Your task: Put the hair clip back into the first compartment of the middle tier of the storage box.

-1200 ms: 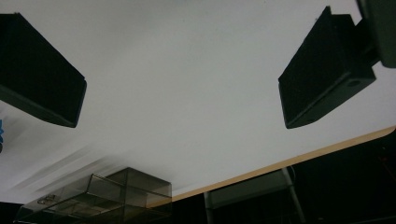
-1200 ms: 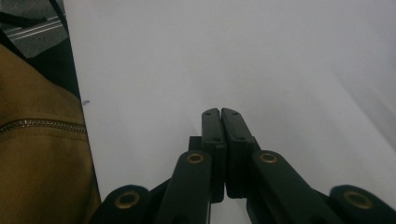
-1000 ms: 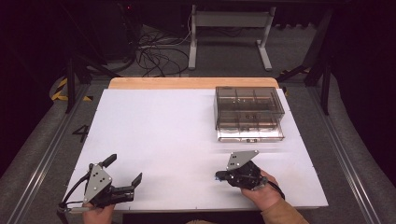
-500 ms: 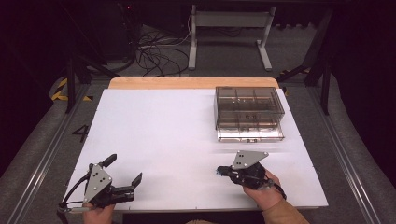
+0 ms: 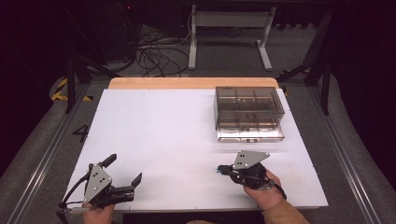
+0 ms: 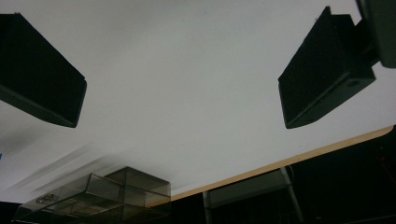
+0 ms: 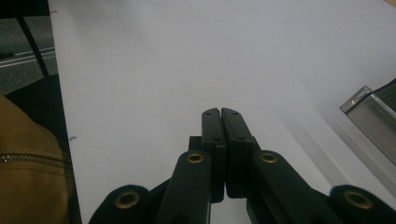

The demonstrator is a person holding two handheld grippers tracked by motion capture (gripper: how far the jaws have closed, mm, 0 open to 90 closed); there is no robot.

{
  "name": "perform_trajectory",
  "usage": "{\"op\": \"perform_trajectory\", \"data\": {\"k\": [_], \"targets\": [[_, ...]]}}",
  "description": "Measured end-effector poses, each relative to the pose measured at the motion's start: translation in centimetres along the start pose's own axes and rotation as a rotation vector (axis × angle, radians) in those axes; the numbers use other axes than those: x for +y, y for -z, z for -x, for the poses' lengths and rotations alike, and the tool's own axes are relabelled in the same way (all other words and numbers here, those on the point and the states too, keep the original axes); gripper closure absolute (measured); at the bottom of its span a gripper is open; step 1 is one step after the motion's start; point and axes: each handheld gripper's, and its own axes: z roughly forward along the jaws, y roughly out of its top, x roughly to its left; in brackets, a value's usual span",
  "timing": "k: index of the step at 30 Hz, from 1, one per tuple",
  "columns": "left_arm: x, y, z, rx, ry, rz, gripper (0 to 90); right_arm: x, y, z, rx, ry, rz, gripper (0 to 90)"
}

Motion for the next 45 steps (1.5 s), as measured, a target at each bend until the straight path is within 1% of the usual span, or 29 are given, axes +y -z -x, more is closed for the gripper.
{"op": "perform_trajectory", "data": {"k": [6, 14, 32, 37, 40, 45], "targets": [[0.0, 0.0, 0.0, 0.001, -0.004, 0.000, 1.7, 0.3, 0.3, 0.2, -0.034, 0.003, 0.008, 89.3], [0.0, 0.0, 0.0, 0.001, -0.003, 0.000, 1.7, 1.0, 0.7, 1.1, -0.081, 0.000, 0.020, 89.3], [0.0, -0.1, 0.0, -0.001, -0.003, -0.004, 1.7, 2.2, 1.0, 2.9, -0.176, -0.044, 0.055, 89.3], [0.0, -0.1, 0.0, -0.003, -0.001, -0.003, 1.9, 2.5, 1.0, 3.5, -0.209, -0.062, 0.066, 89.3], [0.0, -0.1, 0.0, -0.004, -0.001, -0.003, 1.9, 2.7, 1.0, 3.7, -0.228, -0.064, 0.073, 89.3], [0.0, -0.1, 0.0, -0.007, 0.003, -0.003, 2.0, 2.9, 0.9, 4.0, -0.256, -0.049, 0.083, 89.3]]}}
